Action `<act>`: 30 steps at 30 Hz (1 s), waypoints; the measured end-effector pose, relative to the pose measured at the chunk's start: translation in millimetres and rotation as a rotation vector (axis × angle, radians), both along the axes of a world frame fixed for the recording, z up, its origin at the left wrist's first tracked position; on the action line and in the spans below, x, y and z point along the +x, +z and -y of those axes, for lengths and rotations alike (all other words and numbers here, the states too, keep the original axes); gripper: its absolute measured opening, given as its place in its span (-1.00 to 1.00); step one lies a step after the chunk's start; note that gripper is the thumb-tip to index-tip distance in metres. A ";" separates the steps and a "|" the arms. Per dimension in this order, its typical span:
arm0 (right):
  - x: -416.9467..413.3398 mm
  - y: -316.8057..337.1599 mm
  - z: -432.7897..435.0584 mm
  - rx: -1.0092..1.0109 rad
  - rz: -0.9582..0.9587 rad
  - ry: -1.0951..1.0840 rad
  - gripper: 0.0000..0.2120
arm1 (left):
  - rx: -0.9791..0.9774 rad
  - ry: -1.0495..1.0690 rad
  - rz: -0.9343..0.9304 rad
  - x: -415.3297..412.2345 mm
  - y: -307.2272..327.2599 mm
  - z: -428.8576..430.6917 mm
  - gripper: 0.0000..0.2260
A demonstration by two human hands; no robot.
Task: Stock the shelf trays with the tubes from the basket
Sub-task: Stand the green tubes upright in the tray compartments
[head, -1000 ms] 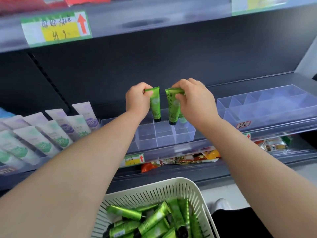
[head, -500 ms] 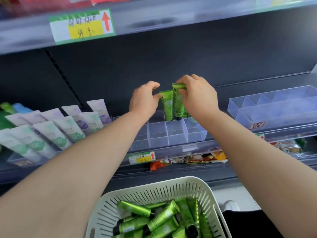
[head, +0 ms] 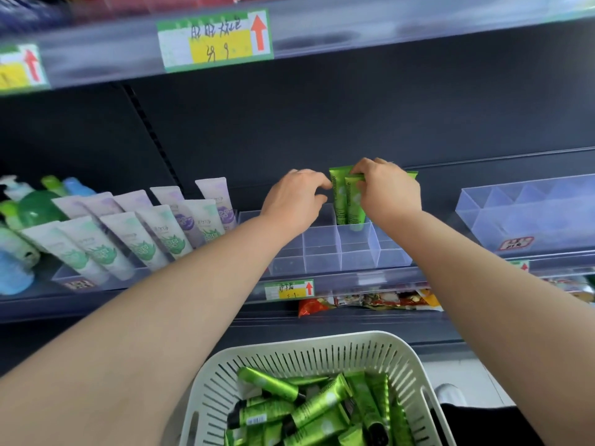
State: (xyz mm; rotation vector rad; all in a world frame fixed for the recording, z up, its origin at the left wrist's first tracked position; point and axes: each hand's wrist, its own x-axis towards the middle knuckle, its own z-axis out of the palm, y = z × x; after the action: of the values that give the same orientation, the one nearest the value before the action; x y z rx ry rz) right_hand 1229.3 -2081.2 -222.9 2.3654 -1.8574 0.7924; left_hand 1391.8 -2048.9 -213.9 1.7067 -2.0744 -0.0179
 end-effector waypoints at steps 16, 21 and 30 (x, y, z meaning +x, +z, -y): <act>3.5 -5.7 -47.3 -0.178 -0.007 0.044 -0.63 | -0.023 0.002 -0.079 7.1 -10.5 -35.4 -0.79; 8.4 -49.4 -110.0 -0.096 0.115 0.132 -0.64 | 0.052 -0.018 -0.164 8.2 -42.3 -81.1 -0.81; -7.9 -145.1 -181.7 0.264 0.035 0.129 -0.67 | 0.268 -0.013 -0.204 8.5 -130.1 -161.4 -0.82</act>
State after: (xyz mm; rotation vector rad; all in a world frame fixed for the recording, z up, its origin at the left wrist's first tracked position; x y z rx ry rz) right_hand 1221.5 -1899.5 -368.0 2.6687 -1.9479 0.6361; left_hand 1400.2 -1887.6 -344.0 1.7587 -2.0006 -0.4737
